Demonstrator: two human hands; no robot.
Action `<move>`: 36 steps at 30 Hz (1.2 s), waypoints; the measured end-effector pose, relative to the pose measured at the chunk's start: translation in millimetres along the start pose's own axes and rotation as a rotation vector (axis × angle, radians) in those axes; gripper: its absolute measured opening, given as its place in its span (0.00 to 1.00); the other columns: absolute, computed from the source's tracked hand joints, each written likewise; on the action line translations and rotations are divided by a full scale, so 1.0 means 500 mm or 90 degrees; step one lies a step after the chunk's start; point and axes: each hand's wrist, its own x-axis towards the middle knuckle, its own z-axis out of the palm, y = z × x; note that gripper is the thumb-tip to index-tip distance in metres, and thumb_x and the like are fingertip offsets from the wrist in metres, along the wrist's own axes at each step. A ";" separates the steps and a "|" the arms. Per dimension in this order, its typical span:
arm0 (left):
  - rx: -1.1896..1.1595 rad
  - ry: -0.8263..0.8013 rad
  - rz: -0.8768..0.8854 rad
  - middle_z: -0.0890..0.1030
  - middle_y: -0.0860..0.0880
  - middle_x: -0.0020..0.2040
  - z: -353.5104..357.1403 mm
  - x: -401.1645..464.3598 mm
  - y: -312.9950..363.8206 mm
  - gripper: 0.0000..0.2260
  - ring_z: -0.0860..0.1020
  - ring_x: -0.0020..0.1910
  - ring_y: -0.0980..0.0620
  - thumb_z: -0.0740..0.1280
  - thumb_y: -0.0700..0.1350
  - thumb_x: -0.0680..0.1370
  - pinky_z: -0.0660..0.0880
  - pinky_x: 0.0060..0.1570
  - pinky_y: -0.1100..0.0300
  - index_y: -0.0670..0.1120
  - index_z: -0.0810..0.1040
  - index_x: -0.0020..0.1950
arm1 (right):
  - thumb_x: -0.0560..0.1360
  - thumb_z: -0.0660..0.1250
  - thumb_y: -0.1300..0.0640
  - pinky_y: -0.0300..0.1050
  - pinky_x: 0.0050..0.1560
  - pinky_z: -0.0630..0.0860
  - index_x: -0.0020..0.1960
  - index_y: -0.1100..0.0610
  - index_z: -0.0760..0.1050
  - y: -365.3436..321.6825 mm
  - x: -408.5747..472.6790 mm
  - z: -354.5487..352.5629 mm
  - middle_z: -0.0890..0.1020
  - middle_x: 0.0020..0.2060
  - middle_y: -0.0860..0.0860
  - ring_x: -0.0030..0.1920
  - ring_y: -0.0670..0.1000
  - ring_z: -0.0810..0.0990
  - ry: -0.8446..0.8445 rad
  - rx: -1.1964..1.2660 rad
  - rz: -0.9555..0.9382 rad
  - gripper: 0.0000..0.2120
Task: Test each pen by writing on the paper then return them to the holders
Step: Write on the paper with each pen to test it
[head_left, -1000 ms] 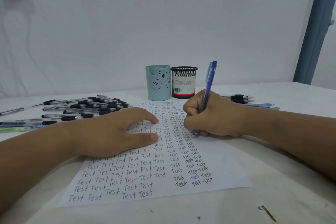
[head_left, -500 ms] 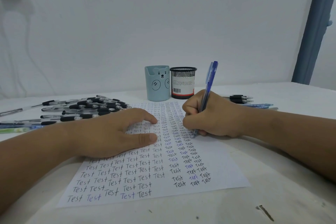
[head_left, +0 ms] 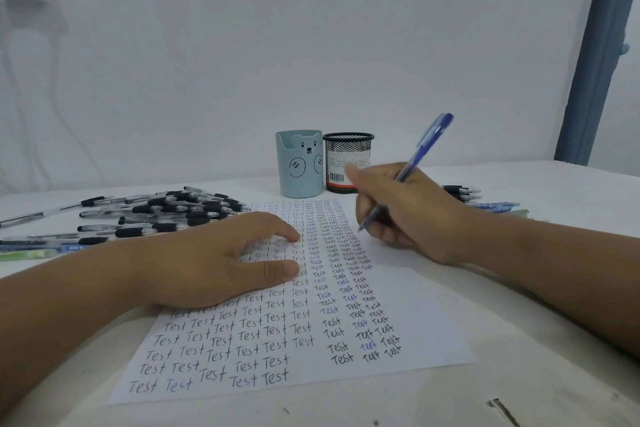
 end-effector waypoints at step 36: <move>-0.039 0.175 0.086 0.68 0.79 0.64 0.017 -0.003 0.019 0.15 0.62 0.64 0.80 0.63 0.66 0.75 0.63 0.63 0.68 0.75 0.70 0.61 | 0.76 0.73 0.58 0.39 0.44 0.73 0.45 0.42 0.83 -0.047 0.037 -0.155 0.83 0.38 0.42 0.40 0.44 0.79 -0.042 -0.623 -0.029 0.10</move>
